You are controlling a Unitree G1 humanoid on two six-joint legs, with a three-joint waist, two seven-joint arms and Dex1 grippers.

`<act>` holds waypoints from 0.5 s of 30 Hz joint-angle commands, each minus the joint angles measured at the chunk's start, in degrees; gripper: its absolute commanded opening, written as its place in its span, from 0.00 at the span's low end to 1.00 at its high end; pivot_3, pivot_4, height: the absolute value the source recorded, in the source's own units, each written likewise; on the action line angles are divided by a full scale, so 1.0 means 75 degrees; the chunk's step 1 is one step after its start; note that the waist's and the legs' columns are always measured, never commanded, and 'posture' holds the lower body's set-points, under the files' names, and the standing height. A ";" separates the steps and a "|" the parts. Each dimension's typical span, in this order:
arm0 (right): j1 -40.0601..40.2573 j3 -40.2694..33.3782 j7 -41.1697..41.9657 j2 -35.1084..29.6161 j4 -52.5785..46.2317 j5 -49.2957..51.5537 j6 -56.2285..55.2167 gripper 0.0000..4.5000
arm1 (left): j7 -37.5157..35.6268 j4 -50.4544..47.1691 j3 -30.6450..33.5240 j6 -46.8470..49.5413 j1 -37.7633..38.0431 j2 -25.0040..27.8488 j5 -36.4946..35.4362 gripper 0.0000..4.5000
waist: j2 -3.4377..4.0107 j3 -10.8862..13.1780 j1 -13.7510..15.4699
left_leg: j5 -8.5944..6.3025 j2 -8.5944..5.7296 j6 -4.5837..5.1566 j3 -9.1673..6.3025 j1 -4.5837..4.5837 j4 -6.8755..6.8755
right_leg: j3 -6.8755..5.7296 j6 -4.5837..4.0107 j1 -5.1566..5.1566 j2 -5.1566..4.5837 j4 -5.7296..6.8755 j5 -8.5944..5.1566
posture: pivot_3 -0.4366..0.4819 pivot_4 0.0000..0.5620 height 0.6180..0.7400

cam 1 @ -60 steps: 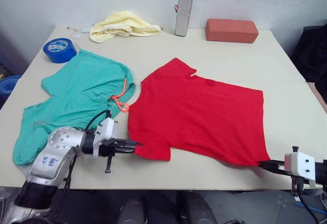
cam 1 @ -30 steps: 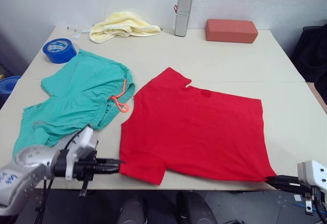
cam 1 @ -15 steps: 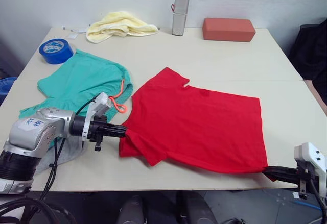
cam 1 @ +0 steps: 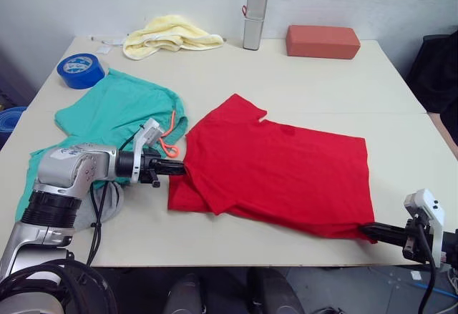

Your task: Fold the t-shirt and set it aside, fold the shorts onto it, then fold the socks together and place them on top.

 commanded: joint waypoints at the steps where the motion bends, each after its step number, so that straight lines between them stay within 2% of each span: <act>1: -0.0073 0.0050 -0.0131 0.0053 0.0149 -0.0109 0.0028 0.00 | 0.0247 0.0144 0.0100 -0.0029 -0.0085 -0.0108 0.0249 0.01 | 0.0000 0.0000 -0.0002 | 0.0001 -0.0001 -0.0002 0.0000 -0.0001 0.0000 | 0.0000 0.0000 0.0000 0.0004 0.0000 0.0000 | 0.48 0.27 1.00; 7: -0.0359 0.0335 -0.0489 0.0281 0.0250 -0.0314 0.0006 0.00 | 0.0608 0.0542 0.0265 -0.0371 -0.0185 -0.0447 0.0586 0.01 | -0.0001 0.0000 -0.0002 | 0.0003 0.0001 -0.0005 0.0001 -0.0002 0.0002 | 0.0003 0.0000 -0.0005 0.0004 0.0006 0.0000 | 0.48 0.27 1.00; 10: -0.0374 0.0482 -0.0514 0.0331 0.0285 -0.0497 -0.0209 0.00 | 0.0431 0.0455 0.0133 -0.0342 -0.0117 -0.0402 0.0627 0.01 | -0.0002 0.0000 -0.0004 | 0.0005 0.0000 -0.0009 0.0003 -0.0001 0.0002 | 0.0002 0.0000 -0.0005 0.0008 0.0007 0.0000 | 0.48 0.27 1.00; 11: -0.0389 0.0456 -0.0599 0.0376 0.0290 -0.0514 -0.0224 0.00 | 0.0416 0.0405 0.0092 -0.0426 -0.0078 -0.0371 0.0696 0.09 | -0.0002 0.0000 -0.0006 | 0.0005 0.0000 -0.0009 0.0003 -0.0001 0.0003 | 0.0001 0.0001 -0.0005 0.0009 0.0007 0.0000 | 0.48 0.27 1.00; 14: -0.0386 0.0334 -0.0618 0.0446 0.0258 -0.0509 -0.0437 0.13 | 0.0619 0.0419 0.0261 -0.0984 0.0012 -0.0439 0.0948 0.26 | -0.0001 0.0000 -0.0014 | 0.0006 0.0001 -0.0010 0.0006 0.0000 0.0002 | 0.0001 0.0001 -0.0005 0.0010 0.0008 0.0000 | 0.48 0.27 1.00; 15: -0.0412 0.0220 -0.0639 0.0509 0.0274 -0.0544 -0.0669 0.20 | 0.0704 0.0456 0.0445 -0.1243 0.0026 -0.0488 0.0991 0.32 | -0.0002 0.0000 -0.0014 | 0.0006 0.0002 -0.0010 0.0006 0.0001 0.0002 | 0.0001 0.0001 -0.0005 0.0010 0.0008 0.0000 | 0.48 0.27 1.00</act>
